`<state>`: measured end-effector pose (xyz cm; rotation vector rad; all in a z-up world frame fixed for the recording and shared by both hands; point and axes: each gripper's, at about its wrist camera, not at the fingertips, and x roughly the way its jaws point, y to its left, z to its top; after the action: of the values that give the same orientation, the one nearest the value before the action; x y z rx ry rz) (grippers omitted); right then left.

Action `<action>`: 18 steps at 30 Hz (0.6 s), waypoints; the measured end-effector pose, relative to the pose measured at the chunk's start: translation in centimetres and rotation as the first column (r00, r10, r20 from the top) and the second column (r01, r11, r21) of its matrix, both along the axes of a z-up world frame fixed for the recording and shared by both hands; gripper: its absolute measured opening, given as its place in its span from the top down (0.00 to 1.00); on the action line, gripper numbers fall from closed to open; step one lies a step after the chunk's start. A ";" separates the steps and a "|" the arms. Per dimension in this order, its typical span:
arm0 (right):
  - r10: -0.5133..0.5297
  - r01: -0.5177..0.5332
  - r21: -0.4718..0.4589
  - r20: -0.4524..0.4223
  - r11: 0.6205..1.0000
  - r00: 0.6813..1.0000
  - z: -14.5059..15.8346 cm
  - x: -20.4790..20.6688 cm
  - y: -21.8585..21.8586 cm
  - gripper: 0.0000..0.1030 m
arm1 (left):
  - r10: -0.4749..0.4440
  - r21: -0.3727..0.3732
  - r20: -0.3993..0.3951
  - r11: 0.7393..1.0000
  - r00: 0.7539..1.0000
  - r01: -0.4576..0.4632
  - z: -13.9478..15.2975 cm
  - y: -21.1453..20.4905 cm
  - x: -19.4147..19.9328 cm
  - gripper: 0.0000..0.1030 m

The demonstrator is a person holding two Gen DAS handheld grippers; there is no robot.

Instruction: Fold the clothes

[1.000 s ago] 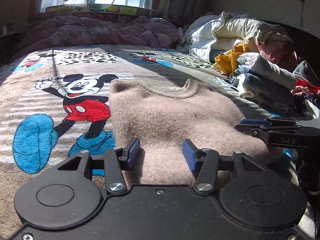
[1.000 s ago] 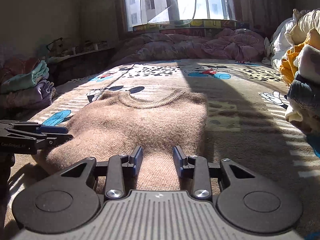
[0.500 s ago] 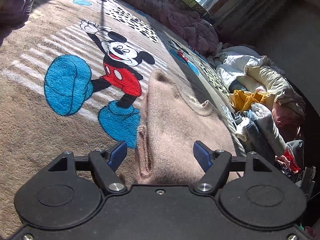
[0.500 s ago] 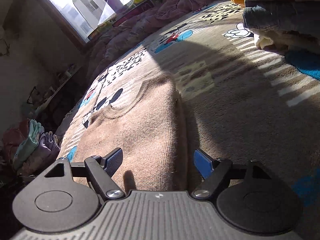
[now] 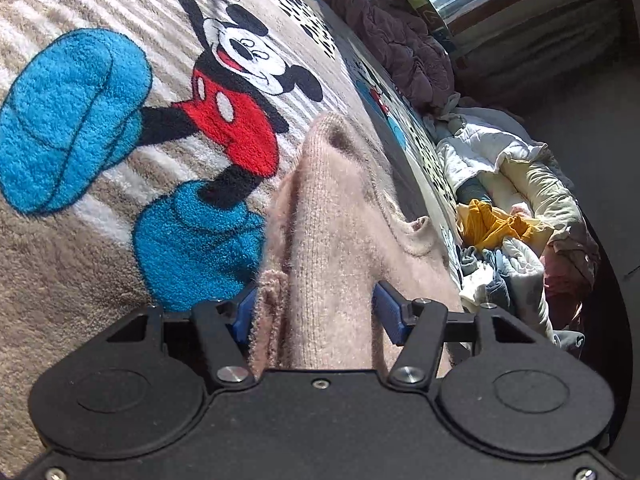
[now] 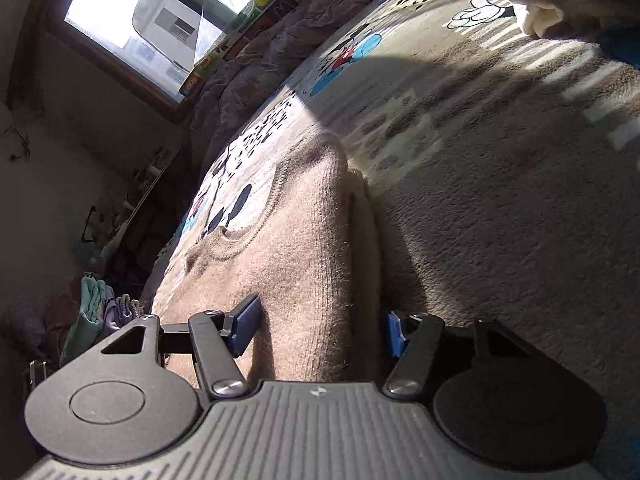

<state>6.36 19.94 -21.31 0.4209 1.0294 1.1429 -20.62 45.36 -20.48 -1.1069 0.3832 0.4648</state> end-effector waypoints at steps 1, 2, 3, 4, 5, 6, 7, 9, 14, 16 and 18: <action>0.000 0.000 0.012 -0.010 1.000 1.000 -0.1 0.1 0.0 0.50 | 0.009 -0.015 0.017 1.000 1.000 -0.009 -0.1 0.0 -0.4 0.61; 0.000 0.001 0.026 -0.026 1.000 1.000 -0.3 0.2 -0.1 0.54 | 0.019 -0.030 0.034 0.999 0.999 -0.018 -0.2 -0.1 -0.7 0.66; 0.000 0.002 0.044 -0.050 0.999 0.999 -0.3 0.4 -0.4 0.60 | 0.029 -0.045 0.051 0.999 0.998 -0.026 -0.2 -0.1 -1.1 0.67; -0.001 0.005 0.061 -0.069 0.998 0.998 -0.3 0.5 -0.7 0.63 | 0.037 -0.060 0.063 0.998 0.997 -0.033 -0.1 -0.4 -1.6 0.68; 0.003 0.004 0.079 -0.087 0.997 0.996 -0.1 0.5 -1.1 0.64 | 0.045 -0.075 0.073 0.996 0.996 -0.039 0.2 -0.7 -2.1 0.69; 0.016 -0.006 0.100 -0.103 0.995 0.995 0.3 0.3 -1.8 0.66 | 0.050 -0.093 0.091 0.995 0.995 -0.042 0.6 -1.4 -3.1 0.69; 0.031 -0.017 0.118 -0.121 0.993 0.992 0.7 -0.1 -2.5 0.67 | 0.056 -0.112 0.111 0.993 0.992 -0.044 1.0 -2.1 -4.2 0.69; 0.059 -0.033 0.156 -0.162 0.987 0.985 1.1 -1.0 -4.4 0.67 | 0.065 -0.148 0.141 0.988 0.988 -0.044 1.6 -4.0 -6.6 0.69; 0.040 -0.035 0.065 -0.076 0.997 0.996 0.8 -5.4 -10.1 0.52 | 0.004 -0.043 -0.007 0.999 1.000 -0.004 1.0 -9.0 -11.1 0.50; 0.017 -0.011 0.070 -0.080 0.997 0.997 0.2 -6.0 -11.5 0.47 | 0.017 -0.010 0.009 1.000 1.000 -0.017 1.0 -9.7 -12.6 0.45; -0.021 0.030 0.093 -0.098 0.995 0.995 0.5 -6.1 -12.1 0.38 | 0.025 -0.013 0.008 1.000 1.000 -0.025 1.2 -9.7 -12.7 0.42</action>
<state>0.27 7.82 -20.81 0.5681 1.0537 1.1608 -33.29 35.68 -19.31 -1.1269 0.3660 0.4801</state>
